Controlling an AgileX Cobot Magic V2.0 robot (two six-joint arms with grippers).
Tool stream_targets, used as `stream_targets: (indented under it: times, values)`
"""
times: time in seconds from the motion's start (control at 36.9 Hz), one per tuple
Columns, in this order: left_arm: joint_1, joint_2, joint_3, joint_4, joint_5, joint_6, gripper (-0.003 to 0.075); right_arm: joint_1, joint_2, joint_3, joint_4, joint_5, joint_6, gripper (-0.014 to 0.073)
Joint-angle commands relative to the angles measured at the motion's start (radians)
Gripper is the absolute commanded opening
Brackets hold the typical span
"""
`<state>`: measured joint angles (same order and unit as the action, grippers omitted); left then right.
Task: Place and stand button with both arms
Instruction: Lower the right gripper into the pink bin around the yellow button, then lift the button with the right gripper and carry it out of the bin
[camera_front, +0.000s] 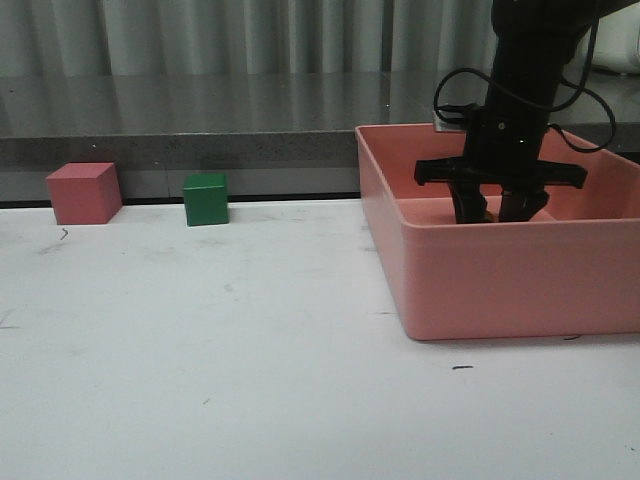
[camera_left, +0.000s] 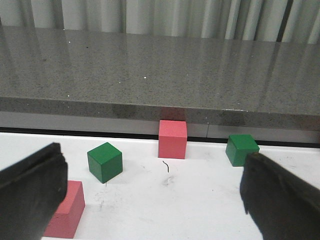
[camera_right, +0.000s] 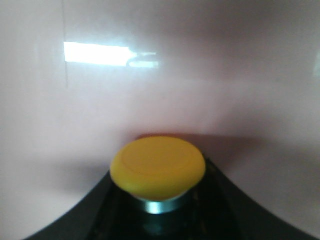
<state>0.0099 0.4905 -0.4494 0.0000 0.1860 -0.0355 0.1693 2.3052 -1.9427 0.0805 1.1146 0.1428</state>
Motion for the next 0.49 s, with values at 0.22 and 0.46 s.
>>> stream_targets:
  times: [0.22, 0.46]
  values:
    - [0.000, 0.009, -0.036, -0.007, -0.082, -0.002, 0.0673, -0.004, -0.167, -0.027, -0.006, -0.003, -0.006, 0.0234]
    - [0.000, 0.009, -0.036, -0.007, -0.082, -0.002, 0.0673, 0.000, -0.305, -0.027, 0.036, 0.000, -0.001, 0.0234]
